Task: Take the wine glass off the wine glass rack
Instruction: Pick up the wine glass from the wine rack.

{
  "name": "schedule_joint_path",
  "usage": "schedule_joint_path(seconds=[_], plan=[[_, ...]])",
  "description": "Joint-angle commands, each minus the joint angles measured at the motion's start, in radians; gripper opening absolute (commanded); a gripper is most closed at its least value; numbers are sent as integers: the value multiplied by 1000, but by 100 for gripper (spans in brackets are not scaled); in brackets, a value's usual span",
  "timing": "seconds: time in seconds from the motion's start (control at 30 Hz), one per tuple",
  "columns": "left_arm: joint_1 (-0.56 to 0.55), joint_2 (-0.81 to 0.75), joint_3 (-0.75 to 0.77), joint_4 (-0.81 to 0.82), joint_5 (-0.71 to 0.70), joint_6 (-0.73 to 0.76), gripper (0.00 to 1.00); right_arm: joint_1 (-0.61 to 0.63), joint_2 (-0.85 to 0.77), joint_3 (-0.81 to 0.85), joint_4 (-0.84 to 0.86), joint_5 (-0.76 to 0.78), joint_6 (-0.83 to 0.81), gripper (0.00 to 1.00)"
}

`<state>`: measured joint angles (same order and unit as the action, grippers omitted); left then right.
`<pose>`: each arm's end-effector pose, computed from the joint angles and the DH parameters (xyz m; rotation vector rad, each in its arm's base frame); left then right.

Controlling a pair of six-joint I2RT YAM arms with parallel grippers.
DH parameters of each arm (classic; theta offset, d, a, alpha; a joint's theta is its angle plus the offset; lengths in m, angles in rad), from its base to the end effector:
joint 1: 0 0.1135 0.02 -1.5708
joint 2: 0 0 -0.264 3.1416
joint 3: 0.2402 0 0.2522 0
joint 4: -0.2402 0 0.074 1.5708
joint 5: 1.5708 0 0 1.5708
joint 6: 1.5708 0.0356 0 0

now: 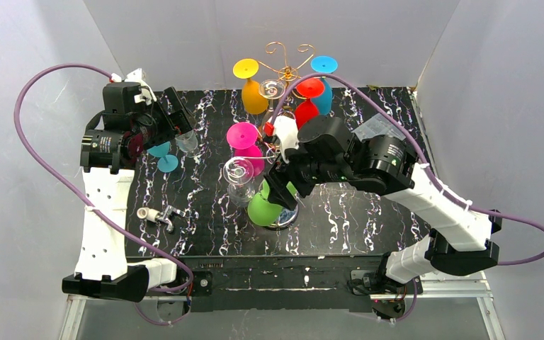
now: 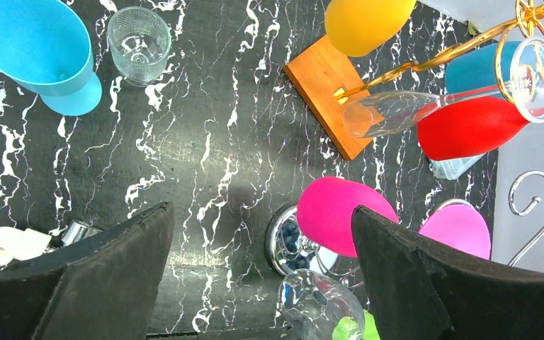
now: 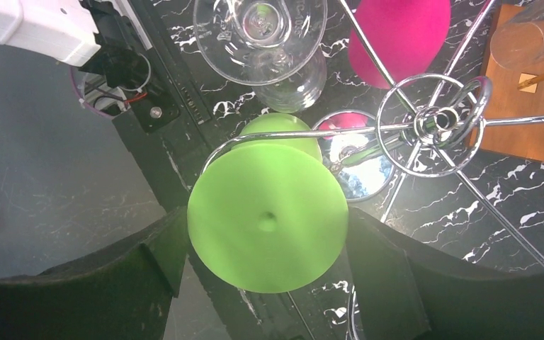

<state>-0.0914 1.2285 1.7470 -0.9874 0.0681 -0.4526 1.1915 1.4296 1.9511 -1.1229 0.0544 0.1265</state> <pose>0.2110 -0.0218 0.4862 -0.3280 2.0370 -0.4082 0.0965 0.2368 0.4869 -1.1172 1.9595 0.6787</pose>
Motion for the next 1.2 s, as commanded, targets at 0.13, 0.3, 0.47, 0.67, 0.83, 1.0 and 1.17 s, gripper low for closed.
schedule_joint_path(seconds=[0.13,0.3,0.47,0.67,0.83,1.0,1.17], plan=[[-4,-16,13,3,8,14,94,4,31,99,-16,-25,-4,67],[-3,-17,13,4,10,12,94,5,48,114,-17,-48,9,66],[-4,-15,13,4,12,13,94,5,48,115,-12,-89,7,66],[-4,-14,13,5,15,12,94,4,40,118,-2,-109,7,65],[-4,-15,12,7,15,14,94,5,44,127,10,-117,12,65],[-4,-17,8,8,11,17,94,5,48,124,25,-106,20,65],[-4,-19,5,11,12,17,94,4,51,123,36,-61,34,64]])
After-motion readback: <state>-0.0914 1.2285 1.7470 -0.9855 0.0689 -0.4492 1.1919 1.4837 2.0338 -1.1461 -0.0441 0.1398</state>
